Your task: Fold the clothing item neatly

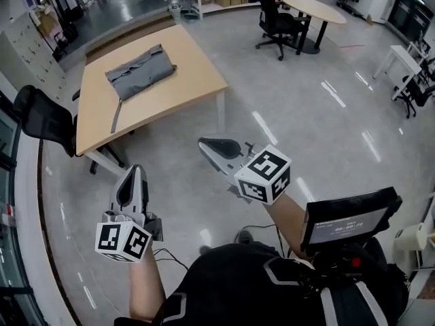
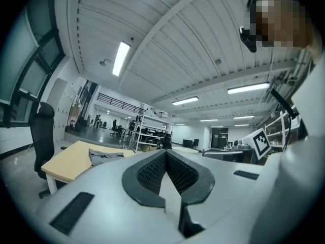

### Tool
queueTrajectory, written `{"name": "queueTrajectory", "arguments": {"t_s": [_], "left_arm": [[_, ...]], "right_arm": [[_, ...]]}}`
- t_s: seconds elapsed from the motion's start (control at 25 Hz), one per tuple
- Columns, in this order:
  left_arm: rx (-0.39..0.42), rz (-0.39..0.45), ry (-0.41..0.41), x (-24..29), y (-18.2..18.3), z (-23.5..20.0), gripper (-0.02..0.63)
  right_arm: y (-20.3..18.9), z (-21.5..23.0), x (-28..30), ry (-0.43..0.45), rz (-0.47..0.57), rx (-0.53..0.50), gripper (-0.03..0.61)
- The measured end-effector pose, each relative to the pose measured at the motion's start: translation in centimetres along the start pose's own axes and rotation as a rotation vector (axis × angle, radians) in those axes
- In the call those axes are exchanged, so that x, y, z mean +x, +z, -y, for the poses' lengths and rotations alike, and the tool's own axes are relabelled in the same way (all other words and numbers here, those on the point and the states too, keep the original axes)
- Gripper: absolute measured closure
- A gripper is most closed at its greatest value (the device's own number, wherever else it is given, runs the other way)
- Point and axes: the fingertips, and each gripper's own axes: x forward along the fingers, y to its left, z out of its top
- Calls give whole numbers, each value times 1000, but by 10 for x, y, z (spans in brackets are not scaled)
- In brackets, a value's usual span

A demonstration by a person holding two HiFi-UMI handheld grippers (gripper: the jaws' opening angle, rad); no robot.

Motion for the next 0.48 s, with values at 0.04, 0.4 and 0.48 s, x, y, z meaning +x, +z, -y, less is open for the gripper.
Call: {"name": "queueTrajectory", "arguments": {"t_s": [0.04, 0.4, 0.48], "left_arm": [[1, 1, -1, -1, 0, -1, 614], [-8, 7, 16, -9, 2, -5, 614], [-4, 9, 7, -8, 4, -1, 614]], "right_arm": [[0, -2, 0, -1, 2, 0, 569], [7, -5, 1, -11, 25, -19, 569], [10, -4, -1, -14, 25, -22, 569]]}}
